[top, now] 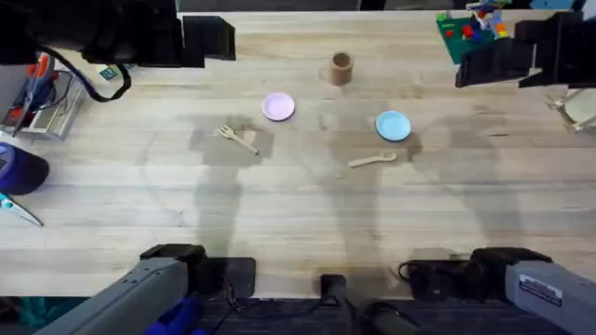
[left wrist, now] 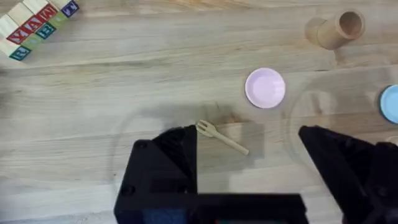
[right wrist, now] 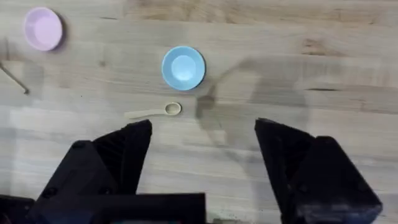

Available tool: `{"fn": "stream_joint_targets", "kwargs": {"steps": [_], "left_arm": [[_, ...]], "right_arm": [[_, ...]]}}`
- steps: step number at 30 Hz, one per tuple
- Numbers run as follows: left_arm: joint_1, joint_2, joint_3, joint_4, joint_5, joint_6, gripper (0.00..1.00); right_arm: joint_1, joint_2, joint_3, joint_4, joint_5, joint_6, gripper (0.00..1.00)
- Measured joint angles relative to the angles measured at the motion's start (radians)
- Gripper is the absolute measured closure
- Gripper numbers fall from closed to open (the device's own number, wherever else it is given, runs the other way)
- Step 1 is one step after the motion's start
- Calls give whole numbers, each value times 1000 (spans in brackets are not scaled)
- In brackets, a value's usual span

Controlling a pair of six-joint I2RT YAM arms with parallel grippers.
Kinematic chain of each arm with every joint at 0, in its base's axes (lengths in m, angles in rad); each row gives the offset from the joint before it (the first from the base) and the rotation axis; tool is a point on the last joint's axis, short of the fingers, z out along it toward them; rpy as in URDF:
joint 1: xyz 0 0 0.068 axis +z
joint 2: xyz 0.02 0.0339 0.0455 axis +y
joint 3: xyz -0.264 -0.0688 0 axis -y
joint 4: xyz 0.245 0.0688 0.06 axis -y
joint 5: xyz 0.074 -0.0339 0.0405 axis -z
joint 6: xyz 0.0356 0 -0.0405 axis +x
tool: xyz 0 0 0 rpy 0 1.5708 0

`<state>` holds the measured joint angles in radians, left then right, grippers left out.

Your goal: Pick up a utensil and set it on the pink plate, then put the other utensil in the container.

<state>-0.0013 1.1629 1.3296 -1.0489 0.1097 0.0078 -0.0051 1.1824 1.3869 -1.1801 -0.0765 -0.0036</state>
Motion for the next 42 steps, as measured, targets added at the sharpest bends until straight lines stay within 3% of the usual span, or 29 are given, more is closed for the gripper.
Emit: {"fn": "stream_joint_targets", "kwargs": {"steps": [24,26,34,37,42], "left_arm": [[0,0,0,-25,27,-6,7],[0,0,0,-26,25,-55,7],[0,38,5,-149,-75,-414,7],[1,88,5,-160,-83,-482,7],[1,194,5,-178,-43,-531,7]], "right_arm": [[0,0,0,2,-21,0,6],[0,0,0,2,-21,0,6],[0,0,0,2,-21,0,5],[0,0,0,2,-21,0,5],[0,0,0,2,-21,0,5]]}}
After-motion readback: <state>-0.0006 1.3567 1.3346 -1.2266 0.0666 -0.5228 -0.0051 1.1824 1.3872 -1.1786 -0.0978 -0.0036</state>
